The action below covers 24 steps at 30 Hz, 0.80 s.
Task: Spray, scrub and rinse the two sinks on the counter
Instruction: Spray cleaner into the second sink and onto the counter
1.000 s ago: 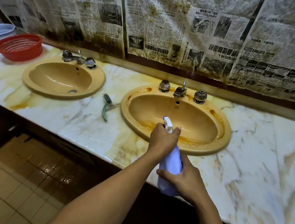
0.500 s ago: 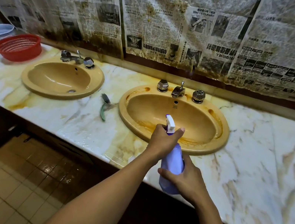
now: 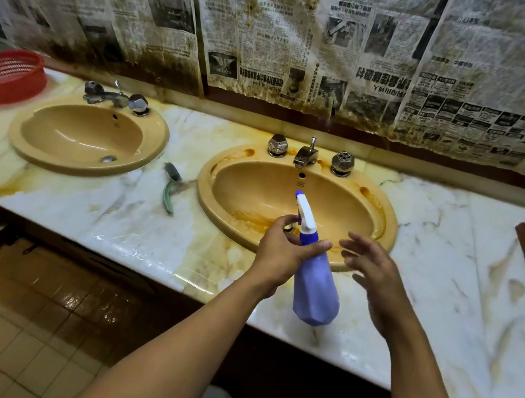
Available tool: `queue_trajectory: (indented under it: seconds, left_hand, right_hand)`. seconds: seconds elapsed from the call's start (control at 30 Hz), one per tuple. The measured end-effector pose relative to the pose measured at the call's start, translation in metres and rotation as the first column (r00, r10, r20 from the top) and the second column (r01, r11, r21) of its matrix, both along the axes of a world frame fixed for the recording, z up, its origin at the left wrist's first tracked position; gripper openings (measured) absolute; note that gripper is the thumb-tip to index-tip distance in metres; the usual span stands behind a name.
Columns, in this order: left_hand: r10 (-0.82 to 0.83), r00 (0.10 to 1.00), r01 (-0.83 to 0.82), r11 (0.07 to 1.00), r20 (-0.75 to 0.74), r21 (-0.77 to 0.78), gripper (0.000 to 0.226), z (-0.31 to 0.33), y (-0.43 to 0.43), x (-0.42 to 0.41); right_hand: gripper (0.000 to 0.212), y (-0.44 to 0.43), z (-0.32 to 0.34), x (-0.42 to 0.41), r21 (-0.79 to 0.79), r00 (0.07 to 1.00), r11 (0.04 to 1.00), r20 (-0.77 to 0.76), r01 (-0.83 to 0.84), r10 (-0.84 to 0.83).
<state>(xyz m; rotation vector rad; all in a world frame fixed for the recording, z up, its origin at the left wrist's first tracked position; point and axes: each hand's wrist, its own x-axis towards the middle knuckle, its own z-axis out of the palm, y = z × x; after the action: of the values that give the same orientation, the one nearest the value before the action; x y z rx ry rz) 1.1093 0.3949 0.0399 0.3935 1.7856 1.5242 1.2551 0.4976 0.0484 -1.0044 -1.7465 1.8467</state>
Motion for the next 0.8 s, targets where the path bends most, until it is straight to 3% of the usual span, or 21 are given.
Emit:
queue_trajectory:
  seconds: [0.07, 0.17, 0.3, 0.43, 0.53, 0.67, 0.8]
  left_hand:
    - [-0.025, 0.998, 0.024, 1.0, -0.058, -0.014, 0.109, -0.001, 0.005, 0.001]
    - [-0.097, 0.992, 0.098, 0.995, -0.086, 0.009, 0.097, 0.004, 0.02, 0.004]
    - [-0.124, 0.99, 0.128, 0.99, -0.061, 0.065, 0.092, 0.007, 0.039, 0.005]
    - [-0.192, 0.977, 0.202, 0.974, -0.092, 0.108, 0.086, 0.007, 0.05, -0.006]
    - [-0.234, 0.969, 0.242, 0.964, -0.085, 0.112, 0.084, 0.007, 0.057, -0.017]
    - [-0.273, 0.959, 0.279, 0.956, -0.074, 0.093, 0.095, 0.003, 0.058, -0.034]
    - [-0.364, 0.929, 0.368, 0.926, -0.068, 0.08, 0.112, 0.0, 0.055, -0.055]
  right_hand:
    - [0.064, 0.012, 0.018, -0.01, 0.048, 0.999, 0.998, 0.016, -0.046, 0.045]
    - [0.07, 0.027, 0.037, -0.029, 0.124, 0.965, 0.966, 0.167, -0.225, 0.203]
    - [0.05, 0.041, 0.053, -0.044, 0.137, 0.932, 0.94, 0.237, -0.312, 0.275]
    - [0.085, 0.056, 0.058, -0.044, 0.116, 0.904, 0.911, 0.224, -0.396, 0.365]
    - [0.084, 0.062, 0.063, -0.05, 0.153, 0.903, 0.906, 0.247, -0.395, 0.352]
    - [0.066, 0.064, 0.067, -0.07, 0.363, 0.906, 0.859, 0.354, -0.362, 0.232]
    - [0.059, 0.057, 0.049, -0.079, 0.405, 0.968, 0.899, 0.239, -0.167, 0.072]
